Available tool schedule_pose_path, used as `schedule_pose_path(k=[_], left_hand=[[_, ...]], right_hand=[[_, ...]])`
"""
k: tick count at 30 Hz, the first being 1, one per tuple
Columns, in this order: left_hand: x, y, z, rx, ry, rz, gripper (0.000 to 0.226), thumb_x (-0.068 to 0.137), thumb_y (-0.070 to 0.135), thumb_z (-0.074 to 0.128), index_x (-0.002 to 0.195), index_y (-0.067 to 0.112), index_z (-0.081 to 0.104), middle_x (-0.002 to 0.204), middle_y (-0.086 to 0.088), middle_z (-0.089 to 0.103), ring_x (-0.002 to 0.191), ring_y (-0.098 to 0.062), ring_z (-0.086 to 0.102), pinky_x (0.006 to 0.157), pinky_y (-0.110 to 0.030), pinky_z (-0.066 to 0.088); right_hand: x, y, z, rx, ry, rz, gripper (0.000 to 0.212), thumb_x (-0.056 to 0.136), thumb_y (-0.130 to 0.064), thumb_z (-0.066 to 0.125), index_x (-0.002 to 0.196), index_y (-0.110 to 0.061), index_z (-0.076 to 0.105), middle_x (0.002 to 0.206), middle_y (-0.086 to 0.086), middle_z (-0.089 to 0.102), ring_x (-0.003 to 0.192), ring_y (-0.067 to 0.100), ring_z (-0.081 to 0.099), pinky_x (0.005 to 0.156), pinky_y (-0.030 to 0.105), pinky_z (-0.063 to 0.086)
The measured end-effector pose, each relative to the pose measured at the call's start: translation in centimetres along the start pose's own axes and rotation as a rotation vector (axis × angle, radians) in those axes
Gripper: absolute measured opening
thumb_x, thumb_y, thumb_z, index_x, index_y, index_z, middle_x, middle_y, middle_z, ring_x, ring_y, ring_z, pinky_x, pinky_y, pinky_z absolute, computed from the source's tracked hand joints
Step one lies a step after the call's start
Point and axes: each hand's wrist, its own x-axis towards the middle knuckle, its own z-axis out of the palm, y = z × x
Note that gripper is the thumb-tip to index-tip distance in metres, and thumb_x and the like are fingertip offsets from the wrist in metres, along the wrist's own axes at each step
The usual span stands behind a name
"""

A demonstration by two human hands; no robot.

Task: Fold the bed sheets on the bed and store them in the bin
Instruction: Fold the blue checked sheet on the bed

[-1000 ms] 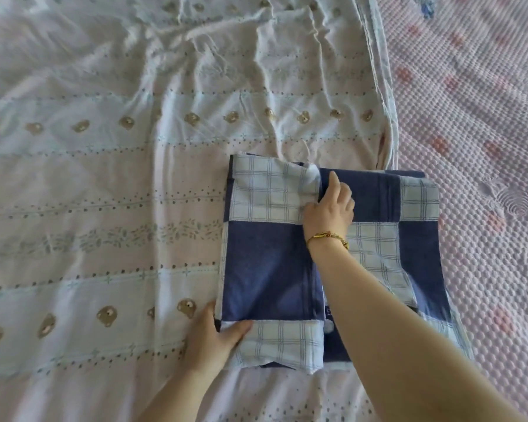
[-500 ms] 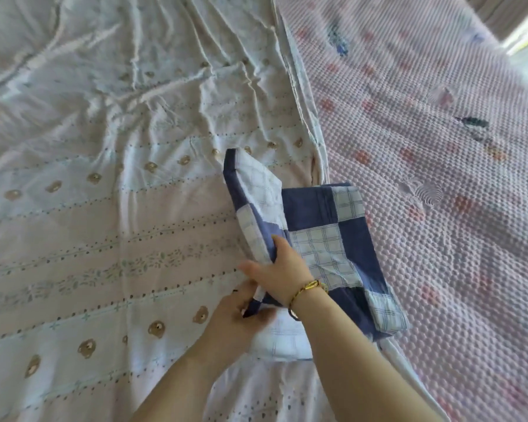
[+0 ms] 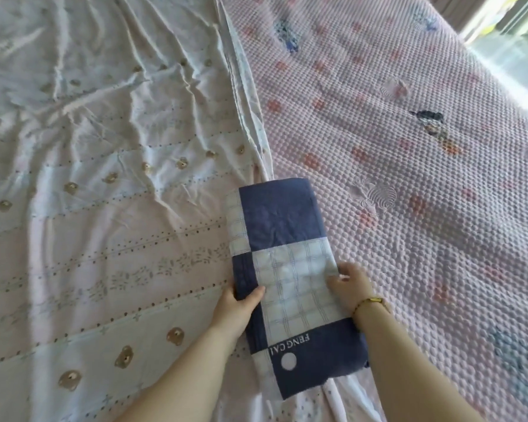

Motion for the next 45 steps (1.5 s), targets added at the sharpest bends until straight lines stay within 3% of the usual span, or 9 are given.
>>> schedule_pose_path(k=[6, 14, 18, 22, 24, 29, 34, 39, 45], left_hand=[[0.8, 0.6, 0.9, -0.175, 0.050, -0.098, 0.013, 0.081, 0.013, 0.069, 0.094, 0.011, 0.066, 0.084, -0.002, 0.067, 0.078, -0.019, 0.063, 0.065, -0.026, 0.048], [-3.7, 6.5, -1.6, -0.259, -0.029, 0.226, 0.020, 0.082, 0.002, 0.062, 0.098, 0.014, 0.066, 0.095, -0.005, 0.071, 0.089, -0.022, 0.067, 0.078, -0.033, 0.053], [-7.6, 6.9, -8.1, -0.270, 0.020, 0.323, 0.025, 0.075, 0.005, 0.070, 0.096, 0.017, 0.065, 0.085, 0.003, 0.073, 0.081, -0.015, 0.069, 0.066, -0.024, 0.054], [-9.6, 3.3, -16.9, -0.268, 0.229, 0.247, 0.015, 0.082, 0.003, 0.061, 0.090, 0.016, 0.063, 0.070, 0.006, 0.072, 0.066, -0.012, 0.069, 0.060, -0.025, 0.054], [-9.3, 0.4, -20.5, -0.188, 0.339, 0.172, 0.016, 0.077, 0.008, 0.070, 0.090, 0.014, 0.063, 0.076, 0.000, 0.072, 0.074, -0.022, 0.066, 0.069, -0.028, 0.052], [-8.4, -7.3, -25.0, -0.084, 0.428, -0.067, 0.041, 0.082, 0.015, 0.068, 0.116, 0.003, 0.050, 0.093, -0.007, 0.058, 0.088, -0.024, 0.055, 0.079, -0.031, 0.041], [-8.6, -10.7, -25.1, -0.136, 0.295, -0.105, 0.049, 0.076, 0.017, 0.074, 0.117, 0.015, 0.047, 0.099, 0.001, 0.061, 0.089, -0.016, 0.059, 0.076, -0.029, 0.046], [-9.6, -9.8, -25.3, -0.264, 0.193, -0.018, 0.033, 0.072, 0.002, 0.077, 0.095, 0.019, 0.061, 0.080, 0.007, 0.070, 0.077, -0.012, 0.066, 0.062, -0.020, 0.051], [-14.1, -4.9, -27.9, -0.312, 0.070, 0.146, 0.066, 0.046, 0.028, 0.089, 0.104, 0.017, 0.062, 0.085, 0.006, 0.074, 0.078, -0.009, 0.070, 0.063, -0.019, 0.052]], right_hand=[[0.2, -0.5, 0.5, 0.162, -0.214, 0.069, 0.020, 0.086, -0.021, 0.062, 0.102, -0.008, 0.061, 0.085, 0.002, 0.066, 0.073, 0.016, 0.063, 0.059, 0.022, 0.052], [-6.2, -5.8, -0.8, 0.197, 0.122, -0.372, 0.014, 0.086, -0.015, 0.061, 0.077, -0.023, 0.054, 0.075, -0.009, 0.060, 0.076, 0.016, 0.060, 0.071, 0.029, 0.050], [-11.0, -8.7, 2.3, 0.282, -0.048, -0.503, 0.019, 0.085, -0.014, 0.063, 0.078, -0.030, 0.055, 0.077, -0.015, 0.062, 0.072, 0.000, 0.059, 0.060, 0.012, 0.050], [-13.6, -8.7, 11.3, 0.202, -0.273, -0.453, 0.020, 0.085, -0.014, 0.062, 0.081, -0.033, 0.054, 0.084, -0.012, 0.064, 0.080, 0.005, 0.061, 0.076, 0.024, 0.053], [-13.6, -6.9, 16.3, 0.090, -0.341, -0.348, 0.015, 0.085, -0.015, 0.059, 0.095, -0.025, 0.054, 0.096, -0.003, 0.063, 0.089, 0.014, 0.060, 0.084, 0.031, 0.051], [-14.8, -1.6, 24.5, -0.086, -0.403, -0.081, 0.077, 0.076, -0.023, 0.064, 0.140, -0.019, 0.021, 0.133, 0.003, 0.044, 0.120, 0.024, 0.046, 0.103, 0.041, 0.040], [-14.6, -1.9, 25.3, 0.107, -0.440, -0.002, 0.074, 0.084, -0.019, 0.066, 0.139, -0.012, 0.018, 0.116, 0.004, 0.050, 0.104, 0.023, 0.055, 0.092, 0.039, 0.048], [-13.8, -4.2, 24.5, 0.163, -0.534, 0.167, 0.065, 0.066, -0.026, 0.079, 0.120, -0.004, 0.051, 0.100, 0.010, 0.065, 0.082, 0.022, 0.063, 0.061, 0.027, 0.055], [-17.4, -8.2, 22.3, 0.341, -0.602, 0.030, 0.007, 0.082, -0.005, 0.063, 0.089, -0.004, 0.065, 0.070, 0.008, 0.072, 0.061, 0.021, 0.069, 0.055, 0.029, 0.057]])
